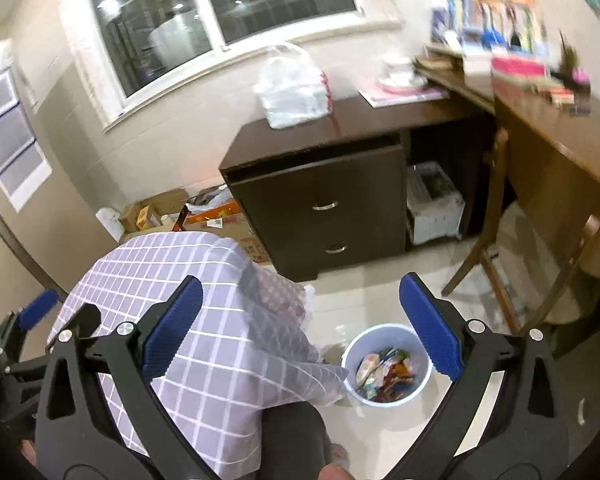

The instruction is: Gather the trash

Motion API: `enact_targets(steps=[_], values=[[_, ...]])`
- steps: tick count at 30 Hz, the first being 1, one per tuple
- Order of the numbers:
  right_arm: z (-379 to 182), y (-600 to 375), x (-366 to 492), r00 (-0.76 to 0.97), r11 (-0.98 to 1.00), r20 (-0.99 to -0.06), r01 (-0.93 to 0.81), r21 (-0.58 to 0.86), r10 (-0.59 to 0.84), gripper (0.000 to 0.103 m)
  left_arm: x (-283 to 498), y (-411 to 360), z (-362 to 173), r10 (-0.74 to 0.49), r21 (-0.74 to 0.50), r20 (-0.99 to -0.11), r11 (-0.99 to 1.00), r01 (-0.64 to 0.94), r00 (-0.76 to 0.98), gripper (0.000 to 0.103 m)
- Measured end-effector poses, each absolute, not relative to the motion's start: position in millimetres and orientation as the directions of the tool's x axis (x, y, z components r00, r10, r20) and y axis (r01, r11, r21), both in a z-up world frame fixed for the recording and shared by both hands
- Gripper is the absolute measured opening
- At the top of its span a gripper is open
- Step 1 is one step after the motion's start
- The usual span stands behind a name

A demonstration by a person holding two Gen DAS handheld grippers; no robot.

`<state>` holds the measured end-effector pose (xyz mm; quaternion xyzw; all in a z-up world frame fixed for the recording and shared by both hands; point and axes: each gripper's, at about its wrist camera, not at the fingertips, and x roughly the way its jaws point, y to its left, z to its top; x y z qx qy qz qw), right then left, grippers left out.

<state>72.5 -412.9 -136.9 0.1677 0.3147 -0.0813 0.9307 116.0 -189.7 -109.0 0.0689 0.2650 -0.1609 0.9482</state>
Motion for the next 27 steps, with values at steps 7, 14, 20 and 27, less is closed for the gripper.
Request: enact_targets(steps=[7,14,20,27], values=[[-84,-345,50,0.85,0.975,-0.521,0.172,0.139,-0.076,0.097,79,-138,-72,-0.162,0.077,-0.398,0.975,0.209,0.903,0.097],[-43,-298,25,0.903,0.991,-0.421,0.12,0.061,-0.083,0.097,53,-105,-47,-0.109,0.04,-0.362,0.99,0.132,0.926,0.097],[-28,-282,7,0.924,0.993,-0.372,0.113,0.042,-0.089,0.097,31,-86,-32,-0.084,0.01,-0.319,0.996,0.091,0.944,0.097],[-20,-273,-7,0.934,0.993,-0.343,0.115,0.022,-0.1,0.097,17,-70,-25,-0.078,-0.036,-0.302,0.997,0.07,0.95,0.097]])
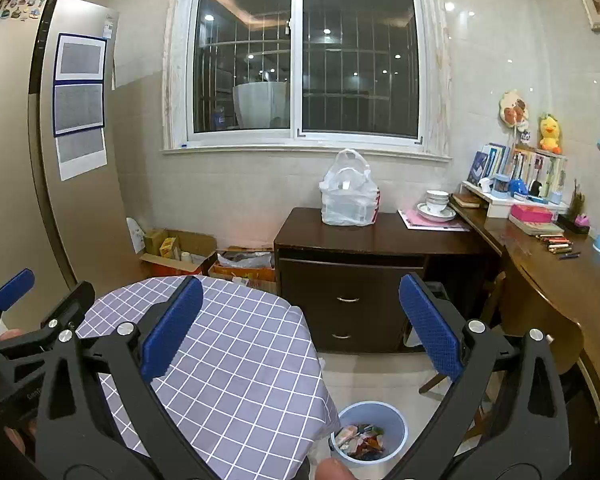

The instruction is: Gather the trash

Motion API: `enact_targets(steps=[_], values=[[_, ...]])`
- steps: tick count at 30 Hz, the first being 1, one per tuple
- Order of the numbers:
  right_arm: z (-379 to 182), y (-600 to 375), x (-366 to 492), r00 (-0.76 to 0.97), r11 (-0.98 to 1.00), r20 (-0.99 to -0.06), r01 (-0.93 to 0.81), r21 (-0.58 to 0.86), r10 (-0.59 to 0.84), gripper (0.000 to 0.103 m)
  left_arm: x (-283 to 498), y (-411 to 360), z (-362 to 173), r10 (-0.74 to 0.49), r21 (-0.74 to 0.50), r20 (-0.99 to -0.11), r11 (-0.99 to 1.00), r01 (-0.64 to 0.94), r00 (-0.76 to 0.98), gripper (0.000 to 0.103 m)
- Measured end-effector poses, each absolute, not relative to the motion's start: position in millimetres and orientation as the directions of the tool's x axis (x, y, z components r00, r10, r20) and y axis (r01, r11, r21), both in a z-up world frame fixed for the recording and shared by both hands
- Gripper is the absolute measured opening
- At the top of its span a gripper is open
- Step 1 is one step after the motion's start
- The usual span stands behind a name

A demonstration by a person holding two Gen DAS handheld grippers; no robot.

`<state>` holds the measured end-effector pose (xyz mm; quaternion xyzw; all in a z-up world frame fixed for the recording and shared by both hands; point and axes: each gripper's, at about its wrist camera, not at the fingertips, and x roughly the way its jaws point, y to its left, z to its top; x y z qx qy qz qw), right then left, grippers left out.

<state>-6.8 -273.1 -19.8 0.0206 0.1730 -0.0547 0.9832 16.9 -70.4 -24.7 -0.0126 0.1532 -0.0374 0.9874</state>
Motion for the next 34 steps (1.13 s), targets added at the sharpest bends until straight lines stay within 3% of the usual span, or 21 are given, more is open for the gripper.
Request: enact_targets(steps=[23,34], values=[[-9,-261,-20,0.946,0.995,-0.311,0.095,0.018,-0.085,0.097,-5,-67,-19,-0.093,-0.056,-0.233,0.995,0.082,0.968,0.097],[-9,-263,-18,0.946,0.996,-0.317,0.08,0.029,-0.067,0.097,1,-68,-18,-0.068,-0.042,-0.262,0.997,0.059,0.963,0.098]])
